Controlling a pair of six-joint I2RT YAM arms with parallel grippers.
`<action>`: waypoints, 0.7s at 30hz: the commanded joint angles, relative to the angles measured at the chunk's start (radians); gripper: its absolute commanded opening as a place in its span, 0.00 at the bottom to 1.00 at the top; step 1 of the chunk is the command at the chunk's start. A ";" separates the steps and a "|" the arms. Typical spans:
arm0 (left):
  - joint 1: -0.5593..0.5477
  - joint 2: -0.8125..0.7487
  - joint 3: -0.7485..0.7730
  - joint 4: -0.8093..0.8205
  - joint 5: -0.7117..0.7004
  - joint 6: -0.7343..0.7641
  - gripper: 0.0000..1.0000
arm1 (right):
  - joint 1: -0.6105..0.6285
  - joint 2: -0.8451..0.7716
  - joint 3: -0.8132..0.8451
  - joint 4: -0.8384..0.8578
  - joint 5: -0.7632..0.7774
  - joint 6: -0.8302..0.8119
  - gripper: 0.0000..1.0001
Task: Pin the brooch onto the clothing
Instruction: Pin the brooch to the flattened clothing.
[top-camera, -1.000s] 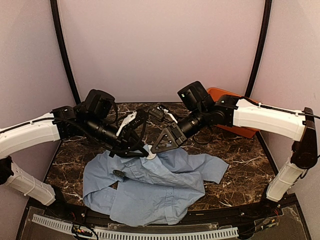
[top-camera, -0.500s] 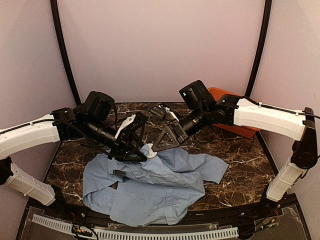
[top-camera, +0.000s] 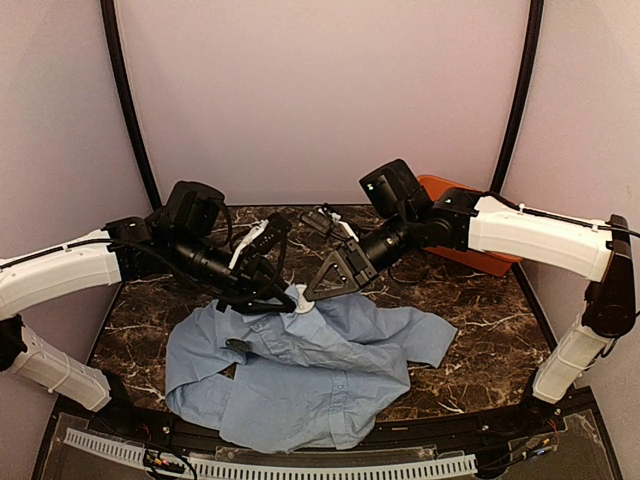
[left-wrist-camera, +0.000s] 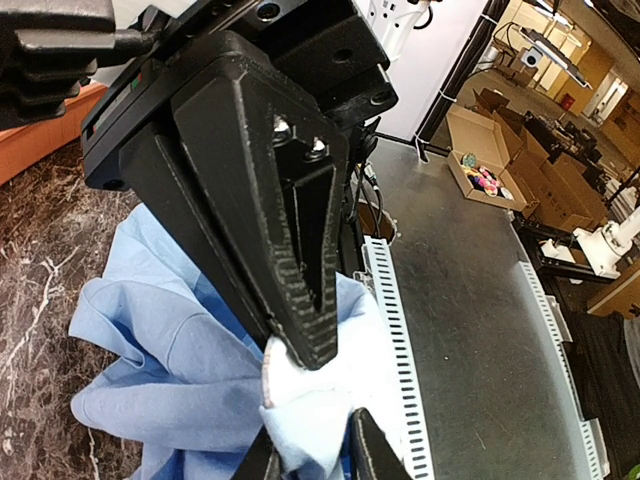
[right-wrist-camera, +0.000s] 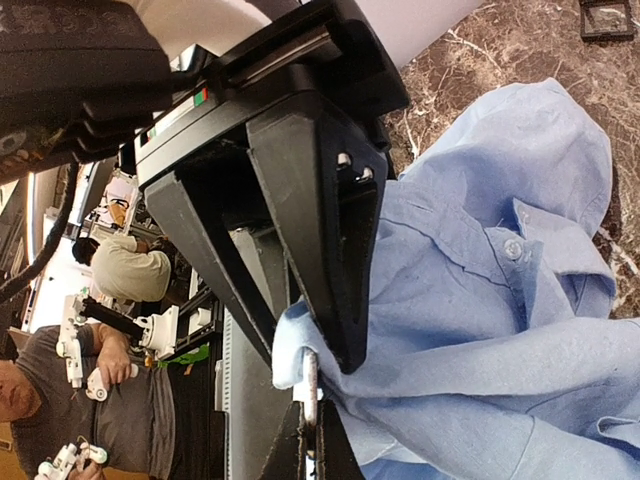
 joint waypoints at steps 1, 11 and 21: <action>0.004 -0.002 -0.017 0.037 0.051 -0.027 0.20 | 0.002 -0.007 0.029 -0.006 0.037 -0.033 0.00; 0.016 -0.008 -0.032 0.067 0.086 -0.049 0.29 | 0.003 -0.003 0.030 -0.043 0.073 -0.064 0.00; 0.037 0.020 -0.036 0.111 0.095 -0.111 0.29 | 0.019 0.004 0.047 -0.076 0.115 -0.073 0.00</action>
